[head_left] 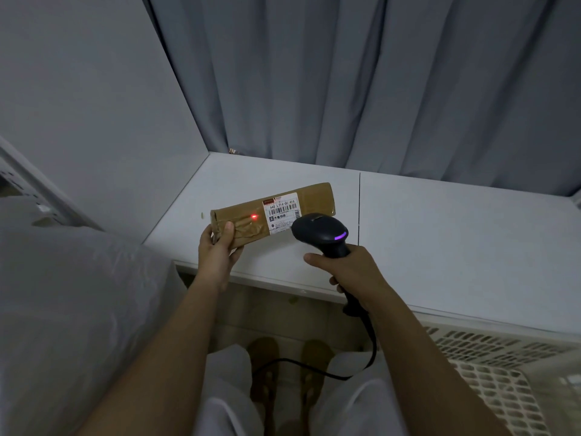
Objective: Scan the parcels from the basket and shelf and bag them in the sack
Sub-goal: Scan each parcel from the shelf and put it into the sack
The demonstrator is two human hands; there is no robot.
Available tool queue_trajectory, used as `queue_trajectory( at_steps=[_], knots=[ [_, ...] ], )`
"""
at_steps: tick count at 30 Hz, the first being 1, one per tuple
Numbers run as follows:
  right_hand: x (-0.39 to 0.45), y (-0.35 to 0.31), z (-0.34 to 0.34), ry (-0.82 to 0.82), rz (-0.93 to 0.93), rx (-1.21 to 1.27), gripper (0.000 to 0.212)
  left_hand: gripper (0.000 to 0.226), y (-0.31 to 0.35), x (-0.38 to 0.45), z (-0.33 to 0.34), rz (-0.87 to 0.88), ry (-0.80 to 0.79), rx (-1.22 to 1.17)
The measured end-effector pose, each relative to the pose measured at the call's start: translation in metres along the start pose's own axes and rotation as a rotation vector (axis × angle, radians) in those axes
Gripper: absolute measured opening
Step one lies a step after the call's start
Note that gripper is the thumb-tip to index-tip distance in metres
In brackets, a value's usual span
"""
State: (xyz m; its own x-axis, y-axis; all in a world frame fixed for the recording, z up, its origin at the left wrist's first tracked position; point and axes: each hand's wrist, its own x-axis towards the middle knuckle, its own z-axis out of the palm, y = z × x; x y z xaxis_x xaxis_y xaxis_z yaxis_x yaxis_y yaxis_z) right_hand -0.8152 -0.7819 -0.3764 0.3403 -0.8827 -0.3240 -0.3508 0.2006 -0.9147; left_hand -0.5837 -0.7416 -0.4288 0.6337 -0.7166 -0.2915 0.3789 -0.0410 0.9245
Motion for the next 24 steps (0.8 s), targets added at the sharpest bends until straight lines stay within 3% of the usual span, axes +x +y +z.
queue_trajectory(
  at_steps=[6, 10, 17, 24],
  knots=[
    [0.002, 0.003, 0.000, 0.011, -0.036, -0.015, 0.026, 0.049, 0.002, 0.000, 0.001, 0.005, -0.005, -0.009],
    [0.000, 0.001, 0.005, 0.111, -0.184, 0.049, 0.021, 0.055, 0.009, -0.010, 0.004, 0.052, 0.045, -0.008],
    [-0.031, -0.026, 0.030, 0.229, -0.284, 0.325, 0.019, 0.063, 0.049, -0.076, 0.027, 0.350, 0.137, 0.007],
    [-0.113, -0.103, 0.055, 0.210, -0.405, 0.424, 0.022, 0.075, 0.154, -0.173, 0.011, 0.673, 0.141, 0.094]
  ],
)
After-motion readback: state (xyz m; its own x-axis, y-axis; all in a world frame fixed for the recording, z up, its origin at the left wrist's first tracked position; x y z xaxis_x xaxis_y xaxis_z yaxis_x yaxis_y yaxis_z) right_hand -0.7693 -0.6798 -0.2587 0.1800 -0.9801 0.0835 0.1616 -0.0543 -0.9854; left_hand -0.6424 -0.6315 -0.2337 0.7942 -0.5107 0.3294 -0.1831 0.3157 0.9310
